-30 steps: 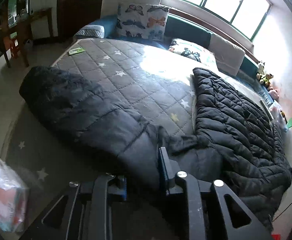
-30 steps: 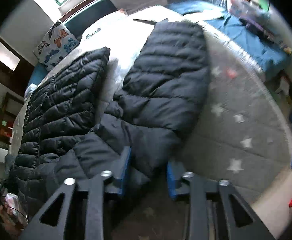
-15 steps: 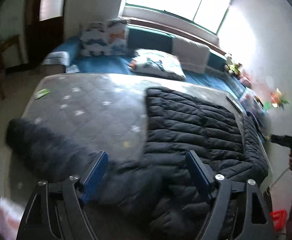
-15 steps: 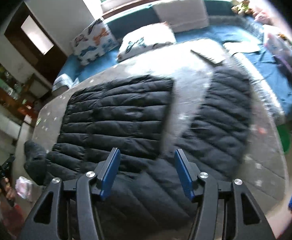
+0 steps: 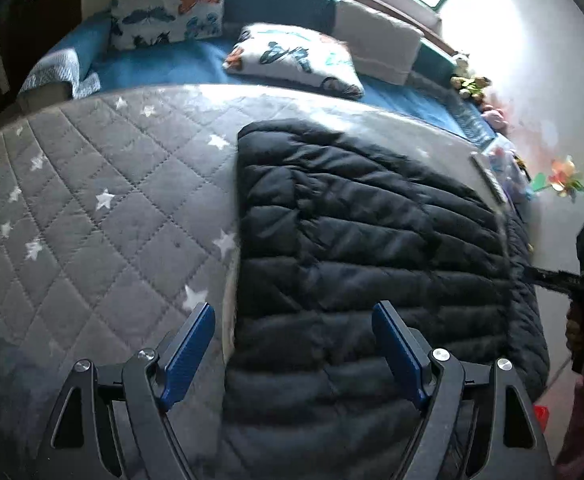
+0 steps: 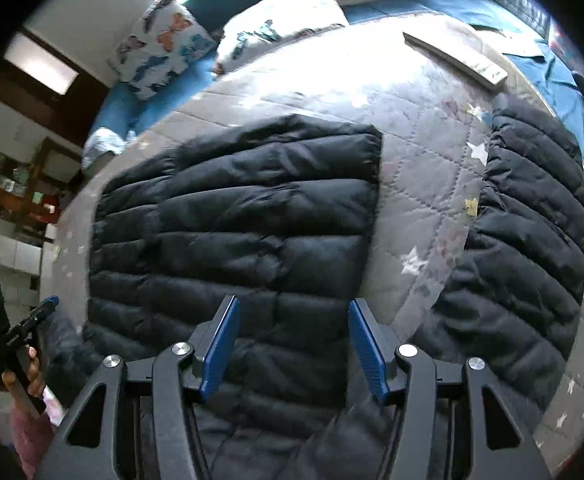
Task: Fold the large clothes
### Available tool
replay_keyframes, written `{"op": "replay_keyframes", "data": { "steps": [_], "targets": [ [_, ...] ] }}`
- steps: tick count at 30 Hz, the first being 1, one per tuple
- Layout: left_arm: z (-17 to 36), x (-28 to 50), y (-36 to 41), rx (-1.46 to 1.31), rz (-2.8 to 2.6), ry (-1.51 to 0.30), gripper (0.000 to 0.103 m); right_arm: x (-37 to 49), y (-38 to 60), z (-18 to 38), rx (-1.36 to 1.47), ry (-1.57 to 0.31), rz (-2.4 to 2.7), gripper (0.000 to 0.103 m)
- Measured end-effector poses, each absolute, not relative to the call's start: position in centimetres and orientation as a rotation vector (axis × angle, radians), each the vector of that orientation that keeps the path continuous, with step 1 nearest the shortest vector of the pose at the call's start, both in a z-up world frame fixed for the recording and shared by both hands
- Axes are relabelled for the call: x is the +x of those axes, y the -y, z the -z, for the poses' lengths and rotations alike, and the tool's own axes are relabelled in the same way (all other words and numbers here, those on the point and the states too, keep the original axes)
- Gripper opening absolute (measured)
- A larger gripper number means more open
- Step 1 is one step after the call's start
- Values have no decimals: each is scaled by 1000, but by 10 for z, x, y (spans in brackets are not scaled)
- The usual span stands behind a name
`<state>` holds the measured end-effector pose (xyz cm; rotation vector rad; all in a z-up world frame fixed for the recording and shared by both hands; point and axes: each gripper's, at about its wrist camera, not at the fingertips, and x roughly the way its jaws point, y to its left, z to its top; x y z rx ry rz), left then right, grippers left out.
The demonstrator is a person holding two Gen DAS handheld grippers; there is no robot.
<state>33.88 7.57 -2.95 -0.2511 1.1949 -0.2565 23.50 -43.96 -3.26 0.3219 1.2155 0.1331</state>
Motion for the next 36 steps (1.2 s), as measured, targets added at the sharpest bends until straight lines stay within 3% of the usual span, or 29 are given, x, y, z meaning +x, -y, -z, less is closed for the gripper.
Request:
{"op": "replay_keyframes", "data": {
  "steps": [10, 15, 16, 17, 20, 22, 25, 31, 33, 36],
  "targets": [
    [106, 372, -69, -275, 249, -1316, 87, 264, 438, 76, 280, -1293, -125, 64],
    [107, 372, -58, -252, 283, -1269, 84, 265, 431, 79, 217, -1305, -116, 65],
    [106, 371, -55, -243, 291, -1255, 80, 264, 429, 78, 203, -1304, -115, 65],
    [105, 370, -51, -218, 290, -1233, 67, 264, 427, 77, 193, -1301, -113, 65],
    [101, 366, -43, -150, 276, -1193, 39, 263, 415, 69, 127, -1276, -113, 37],
    [94, 362, -44, -177, 272, -1158, 29, 264, 408, 57, 96, -1256, -110, 23],
    [71, 357, -42, -123, 216, -1075, 23, 267, 388, 23, 32, -1163, -128, 17],
    [37, 364, -70, -163, 117, -956, 21, 290, 343, -41, -38, -986, -197, 18],
    [47, 374, -83, -160, 81, -995, 23, 303, 330, -43, -68, -992, -205, 23],
    [66, 382, -97, -191, 78, -1072, 37, 303, 323, -34, -84, -1042, -203, 26]
  ]
}}
